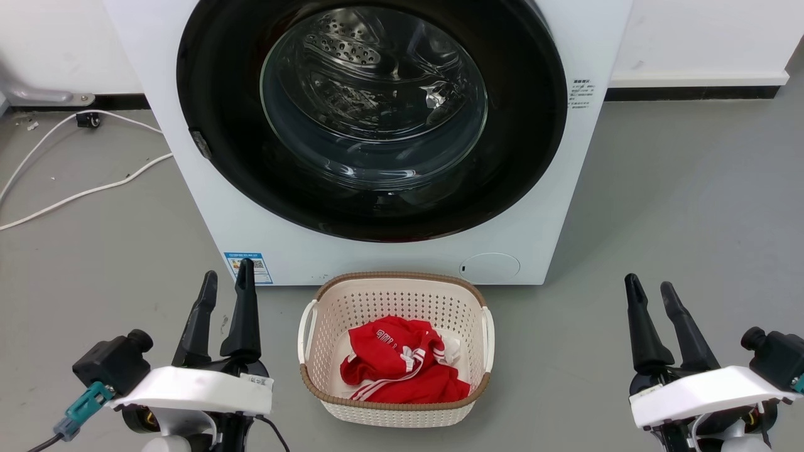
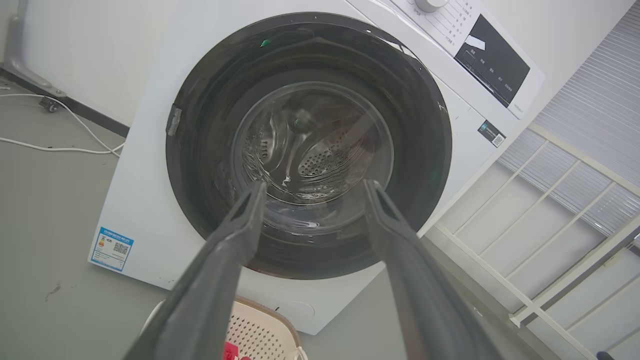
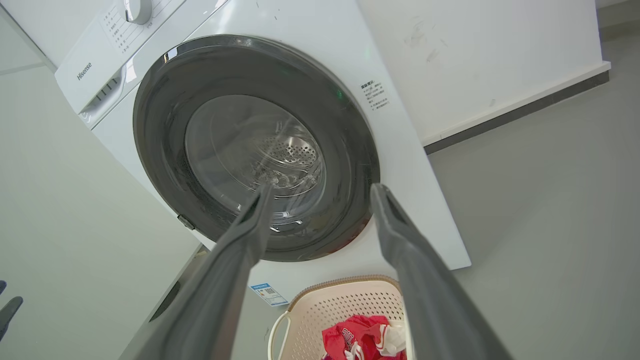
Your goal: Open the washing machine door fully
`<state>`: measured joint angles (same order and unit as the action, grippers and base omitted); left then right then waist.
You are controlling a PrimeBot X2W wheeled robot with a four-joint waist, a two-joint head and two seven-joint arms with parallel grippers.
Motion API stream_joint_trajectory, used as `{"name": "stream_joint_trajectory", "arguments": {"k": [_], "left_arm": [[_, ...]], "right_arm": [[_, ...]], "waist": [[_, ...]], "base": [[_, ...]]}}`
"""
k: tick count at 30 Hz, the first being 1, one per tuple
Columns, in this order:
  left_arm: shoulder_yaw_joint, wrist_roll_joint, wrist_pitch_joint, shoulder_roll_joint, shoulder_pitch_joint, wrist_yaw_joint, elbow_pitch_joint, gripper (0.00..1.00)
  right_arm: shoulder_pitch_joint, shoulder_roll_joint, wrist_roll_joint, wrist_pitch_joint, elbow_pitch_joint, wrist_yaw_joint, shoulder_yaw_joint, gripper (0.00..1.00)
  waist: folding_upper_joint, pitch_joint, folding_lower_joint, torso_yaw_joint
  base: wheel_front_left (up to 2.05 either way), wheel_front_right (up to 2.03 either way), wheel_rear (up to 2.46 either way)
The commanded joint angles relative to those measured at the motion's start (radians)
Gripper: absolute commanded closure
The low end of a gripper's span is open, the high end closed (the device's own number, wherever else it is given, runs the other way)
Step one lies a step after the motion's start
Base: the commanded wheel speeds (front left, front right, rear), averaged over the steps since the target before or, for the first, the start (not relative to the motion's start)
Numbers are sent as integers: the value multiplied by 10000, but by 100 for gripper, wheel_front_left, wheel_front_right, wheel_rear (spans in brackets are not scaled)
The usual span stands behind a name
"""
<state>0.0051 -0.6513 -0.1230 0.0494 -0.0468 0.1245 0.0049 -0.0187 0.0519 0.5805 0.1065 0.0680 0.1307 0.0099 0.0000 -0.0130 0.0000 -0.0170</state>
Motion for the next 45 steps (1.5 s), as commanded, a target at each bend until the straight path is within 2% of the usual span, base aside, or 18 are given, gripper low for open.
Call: {"name": "stream_joint_trajectory", "arguments": {"k": [1, 18, 45], "left_arm": [[-23, 341, -97, 27, -35, -1, -171, 0], [-185, 2625, -534, 73, 26, -313, 29, 0], [-454, 4988, -1086, 195, 191, -739, 277, 0]], "right_arm": [[5, 7, -326, 72, -163, -1, 33, 0], [162, -3, -2467, 200, -346, 0, 102, 0], [308, -18, -4693, 459, -348, -1, 89, 0]], "waist": [[0, 3, 0, -6], [0, -32, 0, -54], [0, -56, 0, -96]], "base": [[0, 0, 0], [0, 0, 0], [0, 0, 0]]}}
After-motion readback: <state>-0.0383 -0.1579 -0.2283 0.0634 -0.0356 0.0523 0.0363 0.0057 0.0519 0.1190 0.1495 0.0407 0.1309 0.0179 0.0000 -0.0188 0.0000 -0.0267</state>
